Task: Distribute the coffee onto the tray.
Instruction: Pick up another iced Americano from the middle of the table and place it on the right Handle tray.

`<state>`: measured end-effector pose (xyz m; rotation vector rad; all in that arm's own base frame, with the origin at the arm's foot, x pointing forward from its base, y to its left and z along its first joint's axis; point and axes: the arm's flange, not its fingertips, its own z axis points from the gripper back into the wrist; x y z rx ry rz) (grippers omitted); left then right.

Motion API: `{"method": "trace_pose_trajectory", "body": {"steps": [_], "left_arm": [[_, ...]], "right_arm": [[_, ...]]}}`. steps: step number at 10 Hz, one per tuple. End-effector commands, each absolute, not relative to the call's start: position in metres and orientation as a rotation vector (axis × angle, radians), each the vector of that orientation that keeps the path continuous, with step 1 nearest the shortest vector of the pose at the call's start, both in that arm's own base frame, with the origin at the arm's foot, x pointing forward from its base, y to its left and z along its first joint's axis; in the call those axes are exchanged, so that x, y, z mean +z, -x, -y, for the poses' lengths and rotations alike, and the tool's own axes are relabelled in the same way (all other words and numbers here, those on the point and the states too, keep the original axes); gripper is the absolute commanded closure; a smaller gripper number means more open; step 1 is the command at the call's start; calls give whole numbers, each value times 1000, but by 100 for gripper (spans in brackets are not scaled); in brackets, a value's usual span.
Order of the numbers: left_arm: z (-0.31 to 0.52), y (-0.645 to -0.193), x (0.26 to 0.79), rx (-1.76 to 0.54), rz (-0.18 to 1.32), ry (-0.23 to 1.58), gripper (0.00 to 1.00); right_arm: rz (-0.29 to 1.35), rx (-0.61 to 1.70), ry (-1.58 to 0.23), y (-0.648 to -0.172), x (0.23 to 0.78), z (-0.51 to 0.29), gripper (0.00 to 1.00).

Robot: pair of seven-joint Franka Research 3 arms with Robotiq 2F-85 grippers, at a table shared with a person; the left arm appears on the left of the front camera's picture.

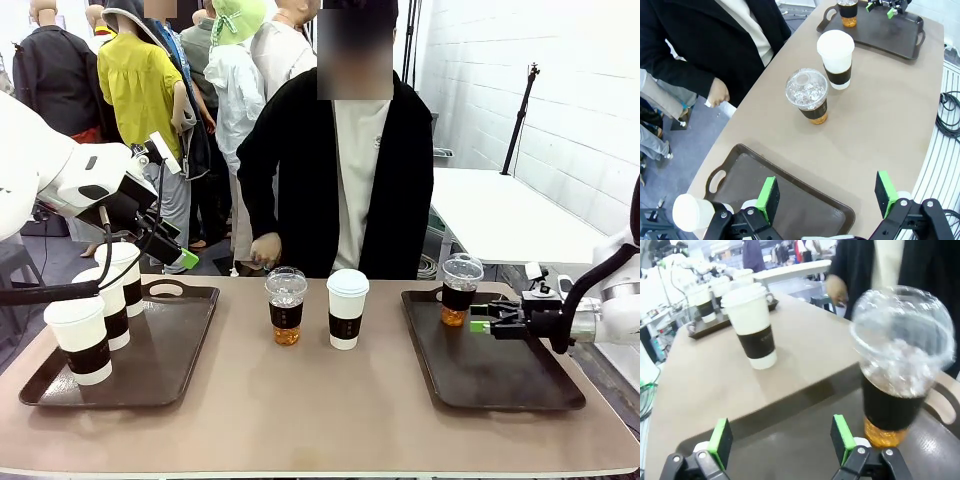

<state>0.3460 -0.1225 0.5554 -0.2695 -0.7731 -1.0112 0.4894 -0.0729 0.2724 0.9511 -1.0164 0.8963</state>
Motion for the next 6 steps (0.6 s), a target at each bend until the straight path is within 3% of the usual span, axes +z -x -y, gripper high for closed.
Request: {"method": "trace_pose_trajectory", "body": {"steps": [1,6], "left_arm": [[122,-347,556,-1006,766,274,0],[122,-347,556,-1006,766,274,0]], "right_arm": [[994,984,-952,-487,276,47,0],[982,1069,-1021,-497,270,-9,0]]}}
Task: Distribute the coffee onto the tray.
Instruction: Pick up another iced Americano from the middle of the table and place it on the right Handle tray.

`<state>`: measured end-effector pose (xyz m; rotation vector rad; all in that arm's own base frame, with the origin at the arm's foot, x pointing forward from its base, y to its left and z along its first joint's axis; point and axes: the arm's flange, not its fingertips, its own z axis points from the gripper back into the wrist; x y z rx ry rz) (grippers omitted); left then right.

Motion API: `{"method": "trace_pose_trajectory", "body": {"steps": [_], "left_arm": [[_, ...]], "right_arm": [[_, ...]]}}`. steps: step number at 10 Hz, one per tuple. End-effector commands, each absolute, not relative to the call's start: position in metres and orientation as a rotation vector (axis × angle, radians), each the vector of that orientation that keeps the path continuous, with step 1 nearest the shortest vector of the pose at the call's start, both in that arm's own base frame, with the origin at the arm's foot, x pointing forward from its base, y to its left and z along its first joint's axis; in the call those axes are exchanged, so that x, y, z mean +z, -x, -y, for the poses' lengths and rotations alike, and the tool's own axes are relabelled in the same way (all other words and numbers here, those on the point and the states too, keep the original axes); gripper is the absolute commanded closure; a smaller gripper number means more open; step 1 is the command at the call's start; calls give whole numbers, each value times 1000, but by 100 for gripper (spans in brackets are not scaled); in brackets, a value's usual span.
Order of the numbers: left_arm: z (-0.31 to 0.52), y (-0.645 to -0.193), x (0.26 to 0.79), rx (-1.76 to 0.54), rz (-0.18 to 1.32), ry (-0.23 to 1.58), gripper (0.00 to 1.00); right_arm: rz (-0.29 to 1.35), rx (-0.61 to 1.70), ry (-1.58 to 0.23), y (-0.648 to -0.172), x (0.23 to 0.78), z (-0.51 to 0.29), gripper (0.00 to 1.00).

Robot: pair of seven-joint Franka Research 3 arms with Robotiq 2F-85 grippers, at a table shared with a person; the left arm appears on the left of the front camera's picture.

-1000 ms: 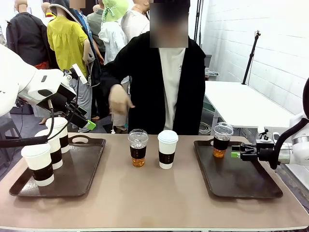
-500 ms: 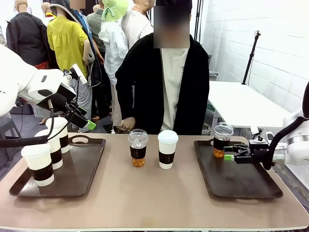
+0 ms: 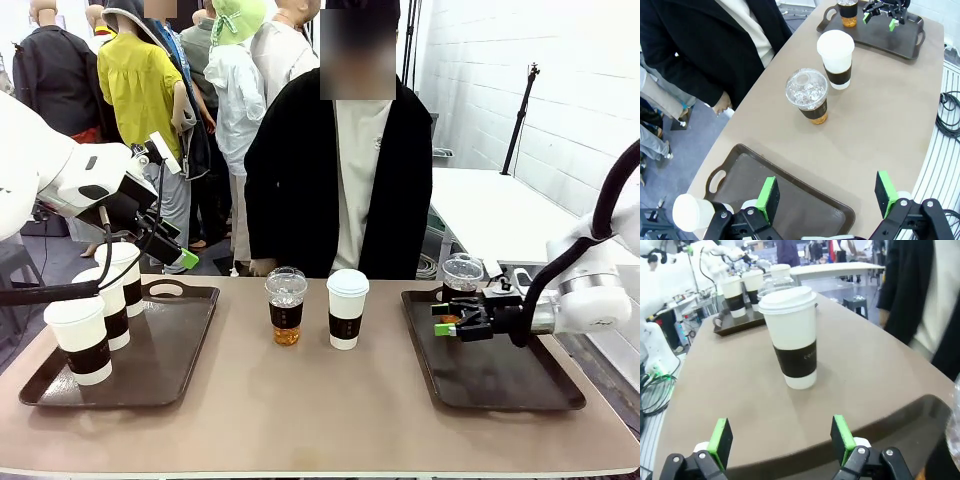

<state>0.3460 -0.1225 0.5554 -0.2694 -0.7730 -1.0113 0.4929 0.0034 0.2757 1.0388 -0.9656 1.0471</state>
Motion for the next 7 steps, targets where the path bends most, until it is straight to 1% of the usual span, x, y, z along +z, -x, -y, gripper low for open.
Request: {"method": "trace_pose_trajectory", "body": {"steps": [1,3,7], "left_arm": [[122,-347,556,-1006,766,274,0],[122,-347,556,-1006,766,274,0],[122,-347,556,-1006,766,274,0]], "right_arm": [[1009,1074,-1011,-502,268,-20,0],[1022,1102,-1040,-510,263,-42,0],[1038,1079,-1051,-521,252,-58,0]]}}
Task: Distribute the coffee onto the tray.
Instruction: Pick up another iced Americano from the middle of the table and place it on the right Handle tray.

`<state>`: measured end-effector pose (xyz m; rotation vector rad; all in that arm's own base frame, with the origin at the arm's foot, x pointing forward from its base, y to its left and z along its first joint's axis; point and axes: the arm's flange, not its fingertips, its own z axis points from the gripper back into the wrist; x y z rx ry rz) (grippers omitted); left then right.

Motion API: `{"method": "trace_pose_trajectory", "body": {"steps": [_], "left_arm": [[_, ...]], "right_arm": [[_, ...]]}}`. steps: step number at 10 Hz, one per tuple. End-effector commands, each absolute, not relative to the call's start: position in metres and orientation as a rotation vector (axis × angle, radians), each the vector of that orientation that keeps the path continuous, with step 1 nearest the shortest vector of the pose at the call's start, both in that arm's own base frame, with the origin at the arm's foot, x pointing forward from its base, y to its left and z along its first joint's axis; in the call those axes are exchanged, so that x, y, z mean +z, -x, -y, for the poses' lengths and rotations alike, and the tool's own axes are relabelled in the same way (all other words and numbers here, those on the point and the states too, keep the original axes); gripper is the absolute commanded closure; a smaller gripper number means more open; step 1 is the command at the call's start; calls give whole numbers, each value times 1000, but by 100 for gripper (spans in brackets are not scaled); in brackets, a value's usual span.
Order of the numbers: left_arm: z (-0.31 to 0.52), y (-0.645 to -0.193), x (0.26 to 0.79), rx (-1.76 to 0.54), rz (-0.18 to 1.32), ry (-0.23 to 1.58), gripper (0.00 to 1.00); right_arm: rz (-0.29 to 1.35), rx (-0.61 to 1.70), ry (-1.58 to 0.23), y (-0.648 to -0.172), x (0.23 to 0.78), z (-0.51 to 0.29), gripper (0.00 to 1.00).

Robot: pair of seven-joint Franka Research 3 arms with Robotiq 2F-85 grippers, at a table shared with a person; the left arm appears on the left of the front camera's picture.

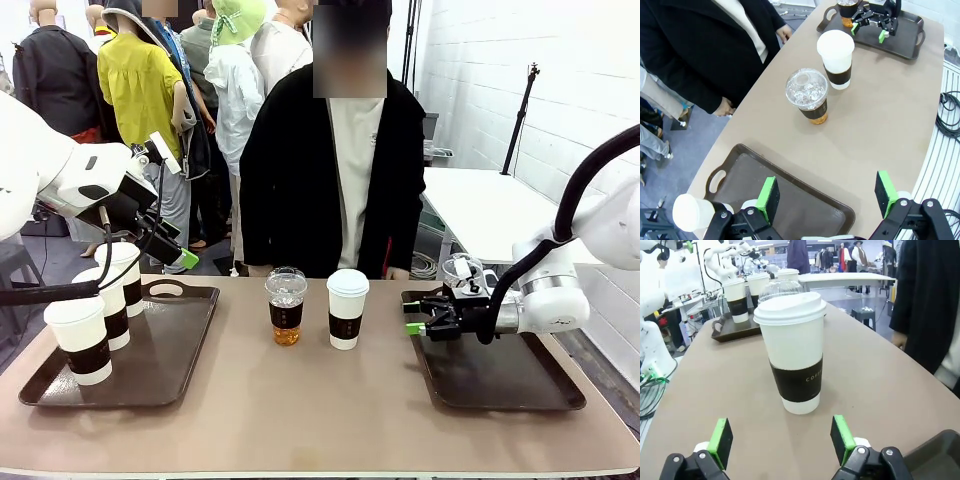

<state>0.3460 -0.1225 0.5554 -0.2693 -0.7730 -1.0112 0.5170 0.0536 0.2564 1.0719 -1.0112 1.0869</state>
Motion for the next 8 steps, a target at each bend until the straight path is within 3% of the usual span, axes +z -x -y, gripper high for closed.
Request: {"method": "trace_pose_trajectory", "body": {"steps": [1,8], "left_arm": [[122,-347,556,-1006,766,274,0],[122,-347,556,-1006,766,274,0]], "right_arm": [[1036,1081,-1050,-522,252,-59,0],[1011,1084,-1073,-519,254,-54,0]]}}
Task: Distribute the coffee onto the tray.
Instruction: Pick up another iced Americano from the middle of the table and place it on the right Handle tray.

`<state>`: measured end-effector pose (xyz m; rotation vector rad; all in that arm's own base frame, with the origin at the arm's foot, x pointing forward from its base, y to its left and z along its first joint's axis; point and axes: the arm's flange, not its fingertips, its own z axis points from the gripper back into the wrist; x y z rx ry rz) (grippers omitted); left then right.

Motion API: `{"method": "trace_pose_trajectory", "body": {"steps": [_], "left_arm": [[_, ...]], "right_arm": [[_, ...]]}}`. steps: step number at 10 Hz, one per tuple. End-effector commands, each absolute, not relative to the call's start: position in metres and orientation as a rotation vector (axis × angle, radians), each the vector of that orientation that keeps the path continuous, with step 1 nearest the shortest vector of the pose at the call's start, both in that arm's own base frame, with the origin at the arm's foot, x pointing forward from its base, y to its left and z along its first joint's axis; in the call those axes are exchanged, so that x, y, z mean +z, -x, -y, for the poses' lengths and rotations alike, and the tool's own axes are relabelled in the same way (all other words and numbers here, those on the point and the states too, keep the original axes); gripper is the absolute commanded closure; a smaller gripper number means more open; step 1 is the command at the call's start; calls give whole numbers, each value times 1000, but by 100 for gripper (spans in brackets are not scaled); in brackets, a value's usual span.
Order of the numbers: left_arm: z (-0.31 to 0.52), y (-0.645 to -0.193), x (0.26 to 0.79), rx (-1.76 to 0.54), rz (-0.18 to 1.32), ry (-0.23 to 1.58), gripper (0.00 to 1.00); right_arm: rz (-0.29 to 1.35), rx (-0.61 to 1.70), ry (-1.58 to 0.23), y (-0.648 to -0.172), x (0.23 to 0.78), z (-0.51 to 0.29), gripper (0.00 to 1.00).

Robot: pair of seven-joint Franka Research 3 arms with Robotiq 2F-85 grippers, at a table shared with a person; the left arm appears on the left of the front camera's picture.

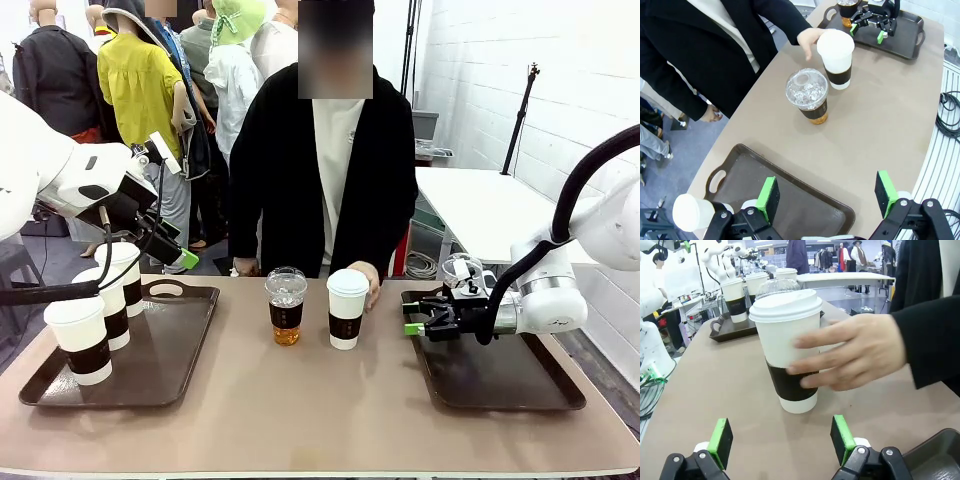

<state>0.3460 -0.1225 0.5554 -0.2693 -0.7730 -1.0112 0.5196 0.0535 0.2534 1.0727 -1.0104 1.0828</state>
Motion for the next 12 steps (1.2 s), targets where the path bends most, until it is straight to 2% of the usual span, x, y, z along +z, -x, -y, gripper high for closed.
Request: {"method": "trace_pose_trajectory", "body": {"steps": [1,12], "left_arm": [[122,-347,556,-1006,766,274,0],[122,-347,556,-1006,766,274,0]], "right_arm": [[1011,1084,-1073,-519,254,-54,0],[1011,1084,-1073,-519,254,-54,0]]}}
